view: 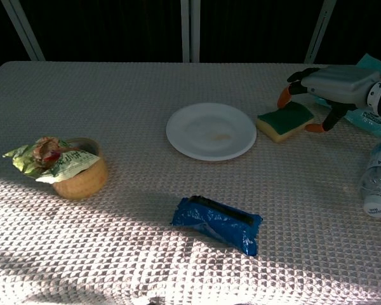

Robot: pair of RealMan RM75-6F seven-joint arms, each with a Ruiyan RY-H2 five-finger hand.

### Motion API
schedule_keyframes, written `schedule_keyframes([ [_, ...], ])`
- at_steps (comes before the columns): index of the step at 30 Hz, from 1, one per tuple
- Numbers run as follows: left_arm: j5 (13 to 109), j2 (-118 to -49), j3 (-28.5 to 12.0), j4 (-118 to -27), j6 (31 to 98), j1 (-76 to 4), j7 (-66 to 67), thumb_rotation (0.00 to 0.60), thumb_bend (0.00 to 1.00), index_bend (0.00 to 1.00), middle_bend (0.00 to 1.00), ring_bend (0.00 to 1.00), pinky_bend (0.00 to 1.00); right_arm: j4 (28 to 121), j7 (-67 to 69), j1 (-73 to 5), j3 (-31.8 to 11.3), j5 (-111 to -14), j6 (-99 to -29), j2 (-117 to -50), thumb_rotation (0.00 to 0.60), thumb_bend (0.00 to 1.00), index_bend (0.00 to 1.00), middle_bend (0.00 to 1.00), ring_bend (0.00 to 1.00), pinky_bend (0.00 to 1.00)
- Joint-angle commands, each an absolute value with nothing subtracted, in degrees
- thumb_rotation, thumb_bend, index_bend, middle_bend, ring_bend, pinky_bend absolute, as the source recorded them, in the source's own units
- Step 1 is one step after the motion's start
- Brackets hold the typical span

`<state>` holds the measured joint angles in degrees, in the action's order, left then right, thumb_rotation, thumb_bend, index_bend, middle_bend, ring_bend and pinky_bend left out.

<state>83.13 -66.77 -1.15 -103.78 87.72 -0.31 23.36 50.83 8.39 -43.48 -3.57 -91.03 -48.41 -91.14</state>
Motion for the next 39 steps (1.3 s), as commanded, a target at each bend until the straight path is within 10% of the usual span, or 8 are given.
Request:
schedule_keyframes([
  [1, 82.95, -66.77, -1.1, -103.8, 87.68, -0.29, 23.38, 0.6, 0.09, 0.12, 0.06, 0.06, 0.14, 49.31, 9.54, -44.09, -3.11, -91.18, -48.57, -92.12, 0.6, 0.26, 0.3, 0.22, 0.0, 0.01],
  [20, 83.11, -66.23, -0.81, -104.64, 87.97, -0.29, 23.87, 0.6, 0.09, 0.13, 0.06, 0.06, 0.14, 42.63, 12.66, -44.29, -1.39, -94.0, -58.54, -94.55, 0.6, 0.32, 0.56, 0.38, 0.12, 0.07],
  [39, 83.4, -66.91, -0.65, -101.65, 88.1, -0.07, 20.23, 0.6, 0.09, 0.13, 0.06, 0.06, 0.14, 49.01, -21.92, -47.68, -4.55, -96.09, -64.28, -101.22, 0.6, 0.34, 0.66, 0.47, 0.19, 0.08],
])
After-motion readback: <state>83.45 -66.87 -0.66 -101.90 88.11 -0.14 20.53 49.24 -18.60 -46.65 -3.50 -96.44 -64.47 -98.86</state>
